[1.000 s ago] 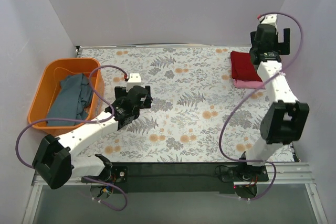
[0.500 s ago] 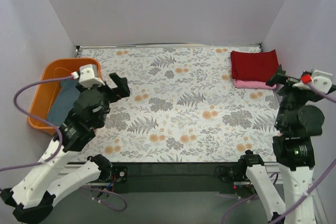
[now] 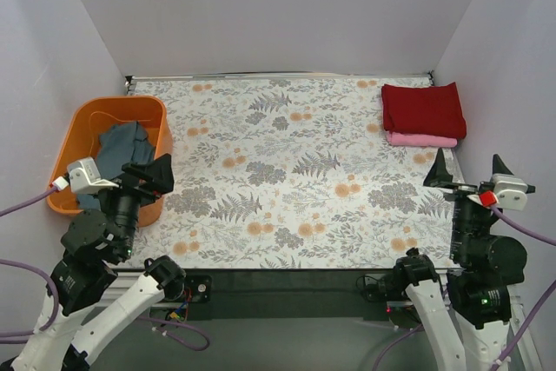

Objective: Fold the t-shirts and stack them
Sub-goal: Neatly place the folded tshirt to the corner

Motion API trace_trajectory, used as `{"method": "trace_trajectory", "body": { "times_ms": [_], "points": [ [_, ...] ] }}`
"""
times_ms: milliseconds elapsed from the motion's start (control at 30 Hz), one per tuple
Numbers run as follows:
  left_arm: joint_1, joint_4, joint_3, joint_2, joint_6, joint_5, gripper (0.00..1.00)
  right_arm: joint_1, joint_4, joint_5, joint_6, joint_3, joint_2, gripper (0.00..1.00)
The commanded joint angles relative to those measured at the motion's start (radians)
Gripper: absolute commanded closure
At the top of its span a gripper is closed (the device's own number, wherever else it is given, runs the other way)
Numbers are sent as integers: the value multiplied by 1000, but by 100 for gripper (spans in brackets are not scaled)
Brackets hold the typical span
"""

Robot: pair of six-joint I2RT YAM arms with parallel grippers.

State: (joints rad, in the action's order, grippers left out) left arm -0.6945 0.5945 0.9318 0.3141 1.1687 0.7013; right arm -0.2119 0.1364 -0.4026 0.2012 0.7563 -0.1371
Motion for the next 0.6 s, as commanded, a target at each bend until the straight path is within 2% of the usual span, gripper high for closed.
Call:
{"method": "trace_trajectory", "body": {
  "times_ms": [0, 167, 567],
  "points": [
    [6, 51, -28, -10, 66, 39, 2, -12, -23, 93, -40, -37, -1, 2],
    [6, 51, -94, -23, 77, 72, 2, -38, -57, 122, -37, -63, -15, 2],
    [4, -12, -143, 13, 100, 75, 2, -69, -54, 136, -5, -58, -32, 2]
  ]
}}
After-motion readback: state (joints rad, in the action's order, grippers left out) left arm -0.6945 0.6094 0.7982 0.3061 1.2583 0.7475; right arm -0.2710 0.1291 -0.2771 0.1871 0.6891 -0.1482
